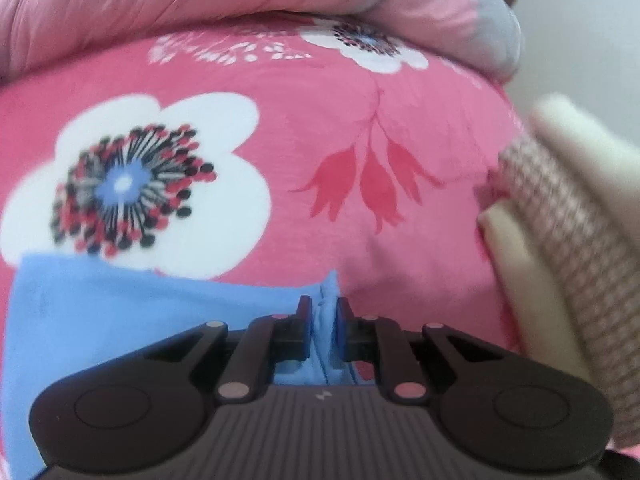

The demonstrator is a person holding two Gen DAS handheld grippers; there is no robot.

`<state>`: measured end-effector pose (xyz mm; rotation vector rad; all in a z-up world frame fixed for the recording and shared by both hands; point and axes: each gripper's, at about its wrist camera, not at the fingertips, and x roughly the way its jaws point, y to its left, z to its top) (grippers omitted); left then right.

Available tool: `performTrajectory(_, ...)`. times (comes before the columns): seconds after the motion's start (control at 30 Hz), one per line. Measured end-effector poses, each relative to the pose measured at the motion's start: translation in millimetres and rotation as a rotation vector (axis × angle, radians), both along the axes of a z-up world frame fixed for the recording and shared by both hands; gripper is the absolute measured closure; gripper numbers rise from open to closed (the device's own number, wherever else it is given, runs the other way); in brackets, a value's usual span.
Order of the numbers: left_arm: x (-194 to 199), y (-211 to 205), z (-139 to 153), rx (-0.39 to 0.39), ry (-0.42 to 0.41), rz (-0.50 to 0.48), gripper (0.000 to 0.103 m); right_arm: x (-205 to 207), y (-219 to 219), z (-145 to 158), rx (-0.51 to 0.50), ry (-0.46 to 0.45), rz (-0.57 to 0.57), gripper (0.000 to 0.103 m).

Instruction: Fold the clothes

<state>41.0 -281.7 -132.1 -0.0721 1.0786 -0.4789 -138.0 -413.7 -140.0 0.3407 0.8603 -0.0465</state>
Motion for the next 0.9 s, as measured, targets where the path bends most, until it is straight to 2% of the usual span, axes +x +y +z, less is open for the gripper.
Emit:
performTrajectory(0.23, -2.3, 21.6, 10.8, -0.118, 0.002, 0.052, 0.092, 21.7, 2.0, -3.2, 0.022, -0.042, 0.066, 0.082)
performTrajectory(0.37, -10.6, 33.4, 28.7, -0.150, -0.033, 0.065, 0.092, 33.6, 9.4, -3.6, -0.012, -0.063, 0.179, 0.083)
performTrajectory(0.5, -21.9, 47.3, 45.6, -0.175, -0.062, 0.097, 0.092, 42.5, 18.4, -0.2, -0.055, -0.103, 0.314, 0.092)
performTrajectory(0.63, -32.5, 59.7, 57.5, -0.192, -0.082, 0.135, 0.092, 53.5, 20.7, -1.5, 0.009, -0.094, 0.409, 0.100)
performTrajectory(0.77, -41.3, 67.7, 68.0, -0.200, -0.113, 0.150, 0.092, 67.2, 24.5, -7.3, 0.070, -0.059, 0.510, 0.101)
performTrajectory(0.83, -44.8, 70.8, 71.3, -0.202, -0.121, 0.153, 0.092, 75.0, 27.3, -13.7, 0.048, -0.060, 0.500, 0.102)
performTrajectory(0.9, -46.5, 74.0, 72.4, -0.205, -0.122, 0.158, 0.093, 82.8, 22.8, -18.3, 0.032, -0.079, 0.416, 0.103)
